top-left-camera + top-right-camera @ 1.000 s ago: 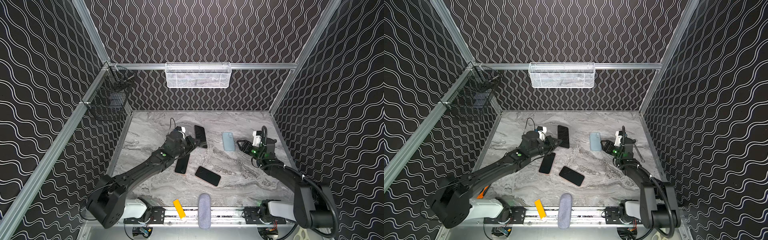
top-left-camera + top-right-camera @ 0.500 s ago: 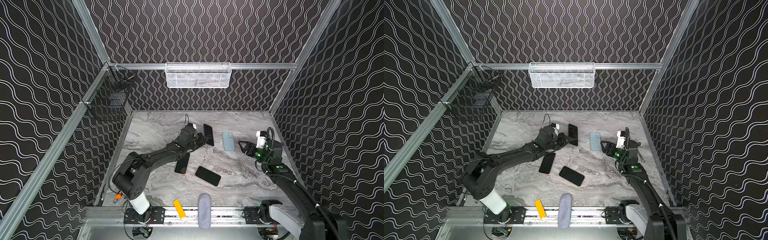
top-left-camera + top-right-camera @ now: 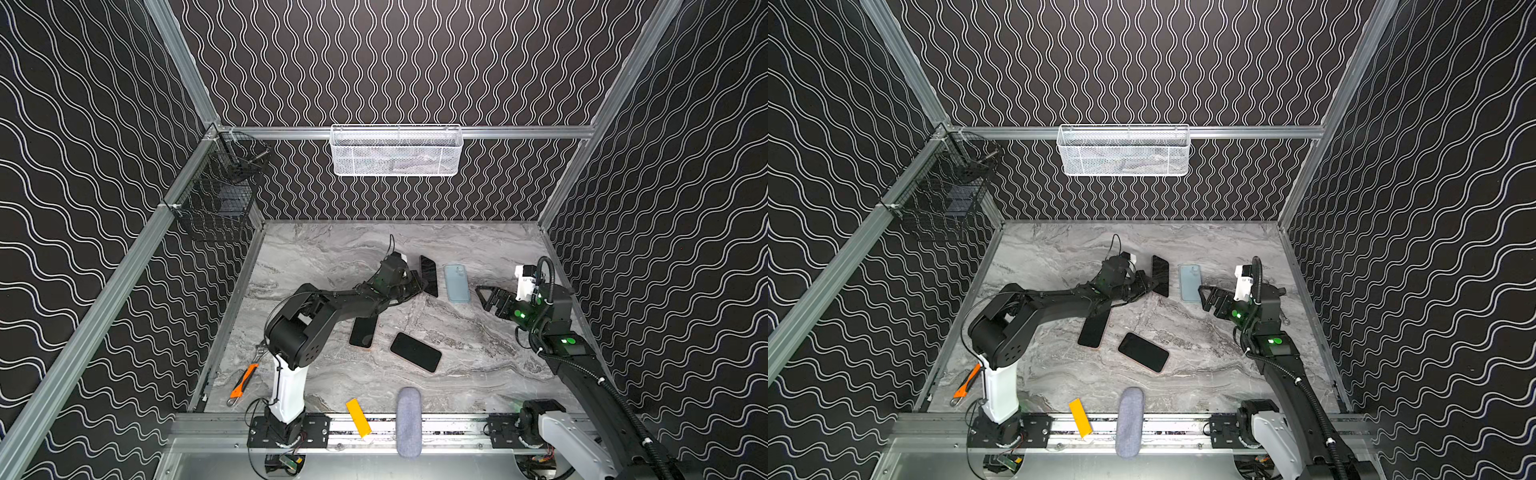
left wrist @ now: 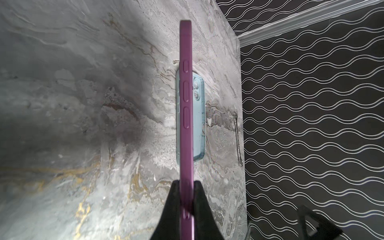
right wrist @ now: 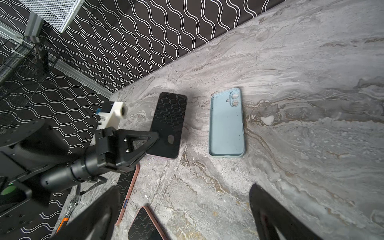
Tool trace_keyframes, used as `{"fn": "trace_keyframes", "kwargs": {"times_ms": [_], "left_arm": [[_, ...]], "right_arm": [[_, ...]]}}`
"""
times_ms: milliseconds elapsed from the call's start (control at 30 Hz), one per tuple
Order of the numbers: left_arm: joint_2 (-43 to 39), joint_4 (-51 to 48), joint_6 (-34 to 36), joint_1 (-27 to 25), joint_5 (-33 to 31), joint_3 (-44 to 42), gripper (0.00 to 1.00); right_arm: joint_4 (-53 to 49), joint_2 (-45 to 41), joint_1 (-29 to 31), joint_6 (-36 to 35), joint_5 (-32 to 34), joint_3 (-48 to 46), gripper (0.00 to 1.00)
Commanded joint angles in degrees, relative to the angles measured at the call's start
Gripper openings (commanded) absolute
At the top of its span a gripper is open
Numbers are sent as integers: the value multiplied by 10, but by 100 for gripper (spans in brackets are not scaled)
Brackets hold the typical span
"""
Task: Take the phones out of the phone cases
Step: 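Lower the purple phone beside the mint case with the left gripper and release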
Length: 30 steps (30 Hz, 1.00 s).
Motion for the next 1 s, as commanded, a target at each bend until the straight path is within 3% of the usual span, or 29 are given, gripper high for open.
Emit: {"fn": "trace_keyframes", "kwargs": {"times_ms": [0,900,967], "left_arm": [[15,63,7,-5,11,12,0],[103,86,-8,-9,-2,41,0],[103,86,-9,-9,-1,40,4]], "right_arm": [[-14,-6,1,-9,-3,1,98],[0,31,1,-37,-18,6,98],[5,32,1,-36,-19,5,98]]}}
